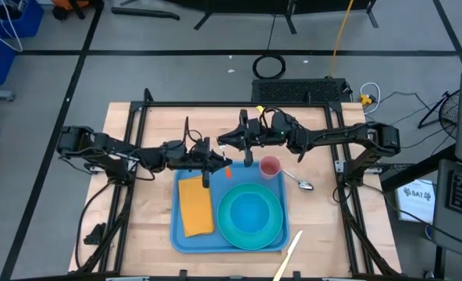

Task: Set up tray
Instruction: Put the orange fork on the yellow napkin

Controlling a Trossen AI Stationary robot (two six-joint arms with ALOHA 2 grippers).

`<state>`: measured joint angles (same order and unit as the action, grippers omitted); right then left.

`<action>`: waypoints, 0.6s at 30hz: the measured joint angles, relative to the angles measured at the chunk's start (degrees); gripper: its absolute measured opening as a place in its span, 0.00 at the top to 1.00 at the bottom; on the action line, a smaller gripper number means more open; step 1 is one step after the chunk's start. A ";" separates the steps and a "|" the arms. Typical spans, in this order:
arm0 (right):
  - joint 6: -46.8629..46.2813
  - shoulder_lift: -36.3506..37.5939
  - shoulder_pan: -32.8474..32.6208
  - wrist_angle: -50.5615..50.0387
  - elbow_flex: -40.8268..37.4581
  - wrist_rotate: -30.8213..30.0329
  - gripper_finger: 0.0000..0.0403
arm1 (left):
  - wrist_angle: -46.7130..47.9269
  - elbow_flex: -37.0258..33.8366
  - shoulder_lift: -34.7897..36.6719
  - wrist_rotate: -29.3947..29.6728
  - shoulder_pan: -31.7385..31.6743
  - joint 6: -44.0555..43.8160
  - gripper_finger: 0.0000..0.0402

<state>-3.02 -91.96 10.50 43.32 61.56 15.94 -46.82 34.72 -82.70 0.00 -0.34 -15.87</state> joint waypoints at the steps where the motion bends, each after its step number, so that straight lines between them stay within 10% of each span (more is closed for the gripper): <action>1: 0.42 0.00 0.00 0.01 0.00 -0.30 0.99 | 0.07 -0.02 0.00 0.24 -0.02 0.35 0.98; 18: 0.98 3.84 2.76 -15.50 -0.11 -1.00 0.84 | 12.49 -12.66 22.04 17.79 10.40 -9.53 0.99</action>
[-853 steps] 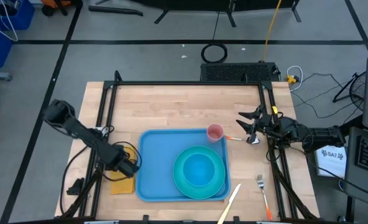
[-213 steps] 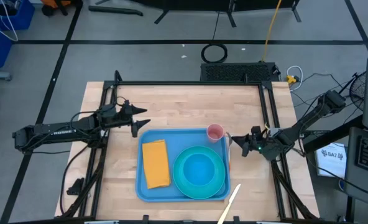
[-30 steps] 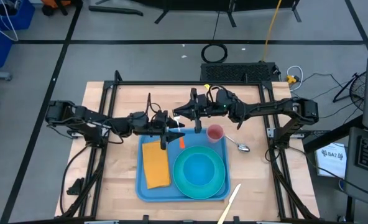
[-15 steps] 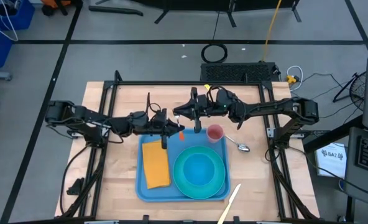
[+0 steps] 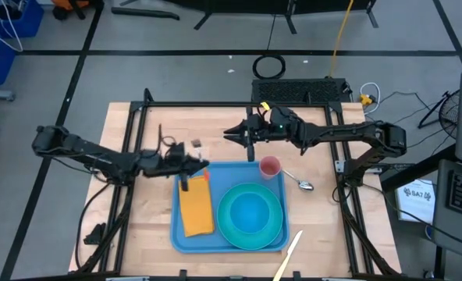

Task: Set up tray
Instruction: Put the orange fork on the yellow napkin

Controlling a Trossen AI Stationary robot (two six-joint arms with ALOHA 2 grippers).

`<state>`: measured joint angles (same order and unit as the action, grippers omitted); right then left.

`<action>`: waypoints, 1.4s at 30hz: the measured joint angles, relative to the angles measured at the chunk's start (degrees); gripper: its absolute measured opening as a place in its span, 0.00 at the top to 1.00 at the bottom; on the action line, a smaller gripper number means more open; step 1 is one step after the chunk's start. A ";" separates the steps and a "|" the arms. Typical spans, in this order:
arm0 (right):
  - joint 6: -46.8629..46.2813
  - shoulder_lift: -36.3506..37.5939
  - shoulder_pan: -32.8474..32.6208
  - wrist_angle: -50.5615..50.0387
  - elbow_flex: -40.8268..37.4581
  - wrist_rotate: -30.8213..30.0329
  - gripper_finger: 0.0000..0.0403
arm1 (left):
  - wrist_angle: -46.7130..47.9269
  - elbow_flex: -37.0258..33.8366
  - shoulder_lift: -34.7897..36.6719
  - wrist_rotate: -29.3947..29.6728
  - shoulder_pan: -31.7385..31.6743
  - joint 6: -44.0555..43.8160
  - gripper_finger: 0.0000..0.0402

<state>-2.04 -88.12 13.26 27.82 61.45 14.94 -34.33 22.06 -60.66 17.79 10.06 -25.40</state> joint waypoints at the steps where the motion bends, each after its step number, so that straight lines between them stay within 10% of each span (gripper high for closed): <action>1: 0.19 0.00 0.03 -0.08 0.00 0.09 0.84 | 0.29 -1.90 1.31 2.39 1.76 -3.84 0.99; 13: 4.65 9.07 1.81 -2.45 -4.22 0.08 0.89 | 3.21 -12.85 2.61 29.14 26.77 -49.24 0.99; 30: 4.37 25.76 4.61 2.22 -15.76 -2.91 0.89 | 12.55 -0.90 -24.49 21.32 38.25 -94.22 0.99; 42: 3.38 27.61 4.63 5.86 -19.22 -2.86 0.89 | 13.09 -0.72 -27.13 20.97 38.27 -99.46 0.99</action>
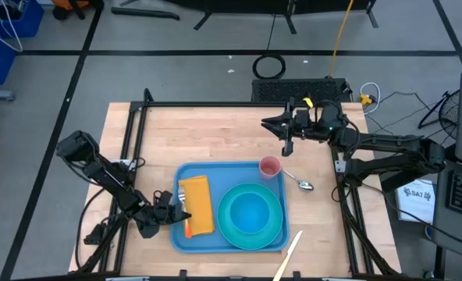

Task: Set up tray
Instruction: Put the orange fork on the yellow napkin

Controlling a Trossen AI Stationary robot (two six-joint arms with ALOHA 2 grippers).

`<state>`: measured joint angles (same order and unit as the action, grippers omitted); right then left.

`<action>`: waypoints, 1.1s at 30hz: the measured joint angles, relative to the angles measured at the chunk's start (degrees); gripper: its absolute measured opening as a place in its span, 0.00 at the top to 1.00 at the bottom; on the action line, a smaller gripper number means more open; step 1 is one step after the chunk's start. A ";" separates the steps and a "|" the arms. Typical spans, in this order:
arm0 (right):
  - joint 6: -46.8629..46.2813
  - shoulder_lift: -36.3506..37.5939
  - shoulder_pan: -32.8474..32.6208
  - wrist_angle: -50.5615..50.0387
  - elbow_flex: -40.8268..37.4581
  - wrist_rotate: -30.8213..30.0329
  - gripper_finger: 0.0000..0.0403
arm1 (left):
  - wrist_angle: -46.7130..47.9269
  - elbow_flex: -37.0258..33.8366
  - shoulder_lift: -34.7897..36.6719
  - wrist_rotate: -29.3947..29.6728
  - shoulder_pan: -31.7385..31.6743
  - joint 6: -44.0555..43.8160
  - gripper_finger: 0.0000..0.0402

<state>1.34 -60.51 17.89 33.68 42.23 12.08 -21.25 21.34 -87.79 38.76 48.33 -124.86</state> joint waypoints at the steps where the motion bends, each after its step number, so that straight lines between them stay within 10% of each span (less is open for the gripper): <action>1: -0.02 0.00 0.00 0.52 -0.23 0.00 0.89 | 0.05 0.00 0.00 -0.16 -0.26 0.05 0.99; 33: -1.20 -0.02 0.00 2.07 -0.71 0.02 0.89 | -2.37 -0.15 0.26 -8.21 -3.32 7.30 0.39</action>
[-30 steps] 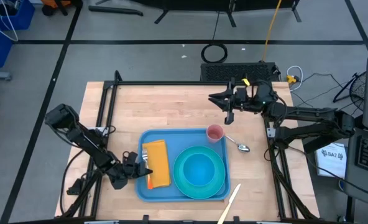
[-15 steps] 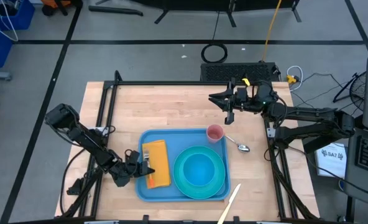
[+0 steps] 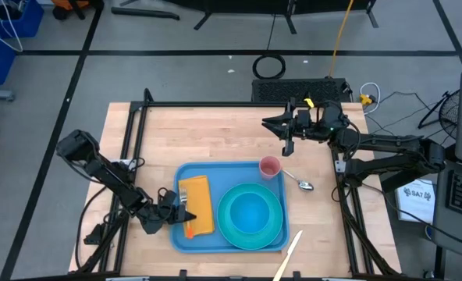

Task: Set up tray
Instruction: Put the orange fork on the yellow napkin

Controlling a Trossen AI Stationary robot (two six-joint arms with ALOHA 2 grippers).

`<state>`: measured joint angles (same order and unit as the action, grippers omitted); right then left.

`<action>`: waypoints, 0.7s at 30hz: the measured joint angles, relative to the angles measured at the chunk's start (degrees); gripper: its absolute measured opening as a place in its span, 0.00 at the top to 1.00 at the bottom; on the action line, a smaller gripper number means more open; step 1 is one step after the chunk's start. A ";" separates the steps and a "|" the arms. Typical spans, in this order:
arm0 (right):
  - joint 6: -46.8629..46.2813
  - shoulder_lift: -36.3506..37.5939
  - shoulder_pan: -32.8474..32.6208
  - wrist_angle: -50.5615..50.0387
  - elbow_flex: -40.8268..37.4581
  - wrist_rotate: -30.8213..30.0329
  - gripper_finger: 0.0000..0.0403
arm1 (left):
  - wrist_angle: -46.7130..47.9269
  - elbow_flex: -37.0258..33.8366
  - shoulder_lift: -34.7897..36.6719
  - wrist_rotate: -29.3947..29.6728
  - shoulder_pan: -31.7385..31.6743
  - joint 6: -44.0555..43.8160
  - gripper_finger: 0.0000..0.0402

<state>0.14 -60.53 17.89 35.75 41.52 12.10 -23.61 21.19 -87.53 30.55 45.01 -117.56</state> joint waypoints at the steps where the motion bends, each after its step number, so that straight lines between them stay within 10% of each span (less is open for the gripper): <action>1: 0.00 0.00 0.00 0.00 0.00 0.00 0.89 | 0.28 0.02 0.00 -1.06 -0.04 -0.47 0.38; 21: 0.04 -0.02 -0.04 -0.87 0.04 0.19 0.89 | 6.82 -0.22 6.49 -12.14 -8.86 2.85 0.45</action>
<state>0.19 -60.55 17.85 34.88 41.56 12.28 -16.80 20.97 -81.04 18.42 36.16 -114.71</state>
